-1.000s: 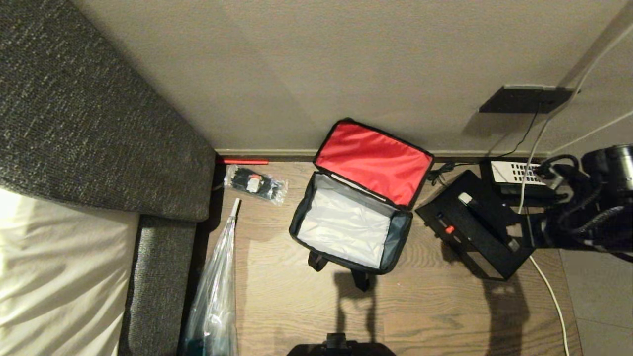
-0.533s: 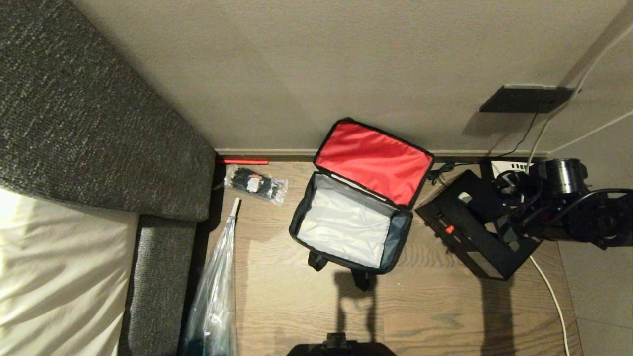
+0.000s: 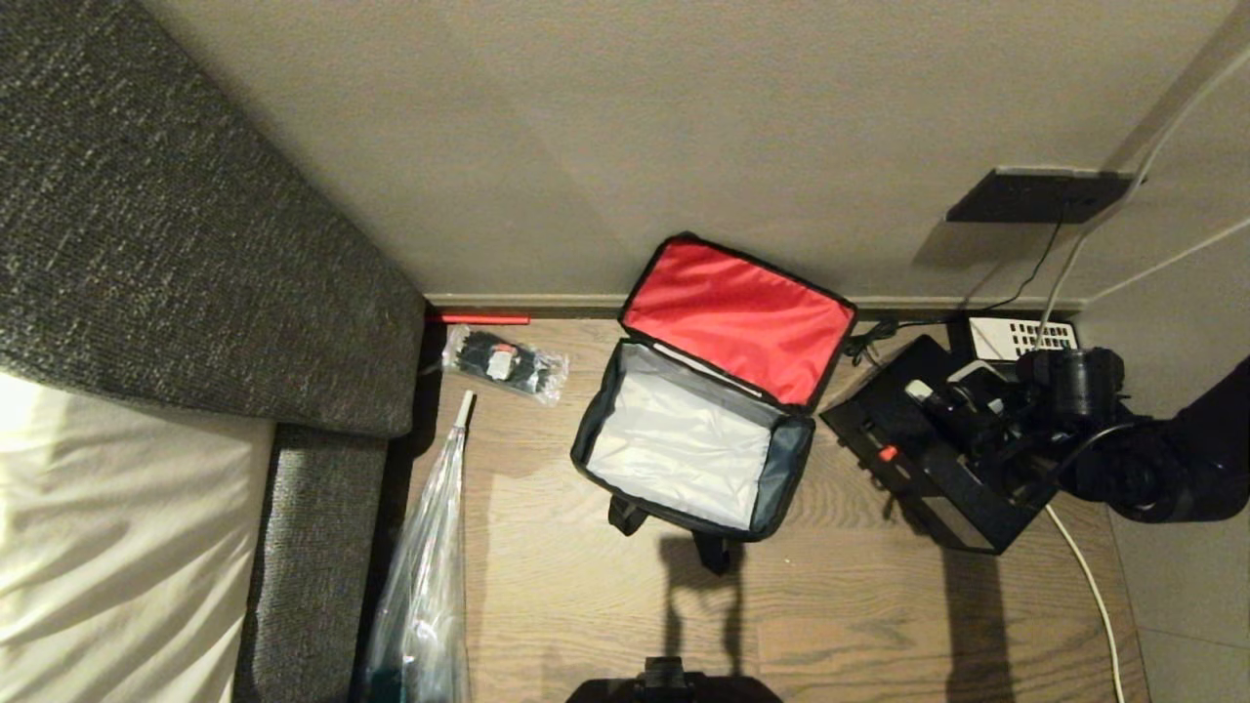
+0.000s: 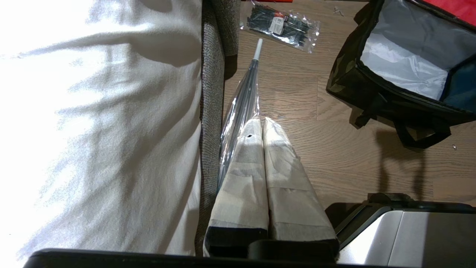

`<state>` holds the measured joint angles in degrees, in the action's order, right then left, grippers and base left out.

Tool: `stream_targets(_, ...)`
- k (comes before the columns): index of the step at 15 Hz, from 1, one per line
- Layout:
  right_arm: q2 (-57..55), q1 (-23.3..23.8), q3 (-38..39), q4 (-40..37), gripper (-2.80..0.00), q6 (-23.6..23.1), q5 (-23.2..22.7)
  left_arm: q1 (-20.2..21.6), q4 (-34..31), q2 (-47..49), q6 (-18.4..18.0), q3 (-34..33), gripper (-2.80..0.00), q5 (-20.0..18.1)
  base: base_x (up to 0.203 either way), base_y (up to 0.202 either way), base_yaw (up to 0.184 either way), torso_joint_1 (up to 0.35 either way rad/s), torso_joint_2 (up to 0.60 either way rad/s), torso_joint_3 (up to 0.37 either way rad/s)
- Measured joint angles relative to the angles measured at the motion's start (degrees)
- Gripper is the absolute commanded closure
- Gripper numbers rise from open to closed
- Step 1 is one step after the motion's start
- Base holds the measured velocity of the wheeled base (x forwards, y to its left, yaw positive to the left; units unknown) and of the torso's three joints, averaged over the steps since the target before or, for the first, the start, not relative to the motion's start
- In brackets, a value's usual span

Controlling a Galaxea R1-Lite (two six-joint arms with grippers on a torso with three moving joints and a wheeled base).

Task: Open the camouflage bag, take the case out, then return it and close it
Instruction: Grip the handle again

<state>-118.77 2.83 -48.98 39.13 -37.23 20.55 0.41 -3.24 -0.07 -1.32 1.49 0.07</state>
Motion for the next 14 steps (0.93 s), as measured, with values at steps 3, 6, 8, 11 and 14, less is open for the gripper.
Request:
stream_targets(3,-4.3,0.11,0.48,14.91,-2.8,-8.34,9.27,0.0,0.0,0.0,-0.02,0.0,0.0,0.0,0.0,0.0,0.0,0.0,0.0,0.0)
stream_targets(6,-7.92,0.14,1.15,27.27,-2.8,-17.51,12.21,0.0,0.0,0.0,-0.02,0.0,0.0,0.0,0.0,0.0,0.0,0.0,0.0,0.0)
stream_targets(8,-10.01,-0.79,1.95,30.43,-2.8,-17.87,14.24,0.0,0.01,0.0,-0.05,0.0,0.0,0.0,0.0,0.0,0.0,0.0,0.0,0.0)
stream_targets(11,-12.19,-2.78,2.49,32.43,-2.8,-18.01,17.75,0.0,0.0,0.0,-0.04,-0.01,0.0,0.0,0.0,0.0,0.0,0.0,0.0,0.0)
stream_targets(14,-13.28,-4.11,1.92,31.26,-2.8,-17.41,19.58,0.0,0.0,0.0,-0.01,-0.04,0.0,0.0,0.0,0.0,0.0,0.0,0.0,0.0)
